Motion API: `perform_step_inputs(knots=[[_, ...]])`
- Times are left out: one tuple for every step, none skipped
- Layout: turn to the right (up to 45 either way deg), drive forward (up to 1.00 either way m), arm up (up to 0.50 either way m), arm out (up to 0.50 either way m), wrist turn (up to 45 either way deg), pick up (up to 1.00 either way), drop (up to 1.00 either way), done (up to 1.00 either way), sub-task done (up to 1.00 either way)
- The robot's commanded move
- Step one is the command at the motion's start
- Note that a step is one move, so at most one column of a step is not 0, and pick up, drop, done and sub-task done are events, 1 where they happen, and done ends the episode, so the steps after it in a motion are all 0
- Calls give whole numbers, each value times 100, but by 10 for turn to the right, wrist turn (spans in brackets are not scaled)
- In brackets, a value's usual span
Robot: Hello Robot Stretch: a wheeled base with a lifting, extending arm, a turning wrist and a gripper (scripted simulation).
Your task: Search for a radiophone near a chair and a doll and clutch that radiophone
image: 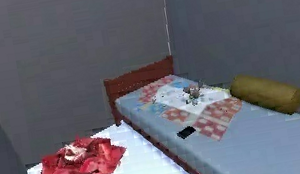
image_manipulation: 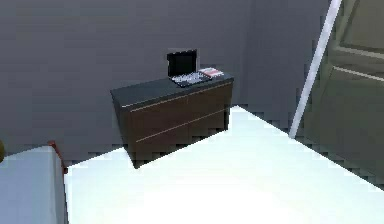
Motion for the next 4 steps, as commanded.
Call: perform_step_inputs(knots=[[0,20,0,0,0,0,0,0,0],[420,0,0,0,0,0,0,0,0],[0,35,0,0,0,0,0,0,0],[-450,0,0,0,0,0,0,0,0]])
